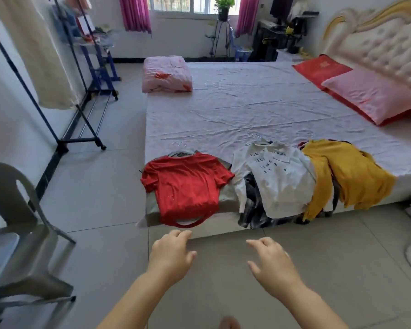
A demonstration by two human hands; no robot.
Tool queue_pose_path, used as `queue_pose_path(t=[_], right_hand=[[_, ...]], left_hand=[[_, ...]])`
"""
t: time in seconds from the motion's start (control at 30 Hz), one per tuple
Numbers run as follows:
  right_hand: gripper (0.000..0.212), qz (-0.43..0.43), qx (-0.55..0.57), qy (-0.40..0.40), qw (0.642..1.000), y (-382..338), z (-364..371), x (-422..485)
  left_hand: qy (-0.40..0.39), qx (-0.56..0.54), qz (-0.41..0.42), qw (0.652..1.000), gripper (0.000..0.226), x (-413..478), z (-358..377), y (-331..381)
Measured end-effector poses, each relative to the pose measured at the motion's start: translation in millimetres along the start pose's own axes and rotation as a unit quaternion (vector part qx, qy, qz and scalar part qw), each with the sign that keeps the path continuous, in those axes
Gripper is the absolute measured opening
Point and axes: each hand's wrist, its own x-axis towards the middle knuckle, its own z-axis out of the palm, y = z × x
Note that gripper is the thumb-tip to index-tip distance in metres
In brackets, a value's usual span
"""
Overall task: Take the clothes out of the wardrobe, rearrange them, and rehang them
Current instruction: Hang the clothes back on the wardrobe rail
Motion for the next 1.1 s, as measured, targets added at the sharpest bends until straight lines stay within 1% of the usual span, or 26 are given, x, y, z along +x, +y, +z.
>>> queue_pose_path(t=[0.1,0.2,0.33,0.43,0.57,0.83,1.1], right_hand=[[0.048,-0.038,-0.013,-0.027,0.999,-1,-25,71],[0.048,-0.073,-0.021,-0.046,0.996,-11,-41,142],[0.050,-0.101,-0.008,-0.076,0.992,-33,-44,226],[0.050,-0.097,-0.013,-0.093,0.991,-50,-41,291],[0.049,-0.083,-0.021,-0.118,0.989,-76,-39,365],[0.047,-0.075,-0.021,-0.159,0.984,-115,-38,488],[0.046,-0.076,-0.044,-0.244,0.966,-123,11,647]], left_hand=[[0.019,-0.002,-0.033,0.999,0.052,50,-24,2],[0.033,-0.027,-0.060,0.997,0.052,96,-45,-7],[0.020,-0.040,-0.102,0.994,0.052,158,-60,-32],[0.010,-0.057,-0.113,0.992,0.053,217,-71,-58],[0.003,-0.046,-0.099,0.994,0.053,287,-94,-91],[-0.016,-0.066,-0.116,0.991,0.053,377,-124,-143],[-0.040,-0.083,-0.183,0.979,0.052,458,-113,-180]])
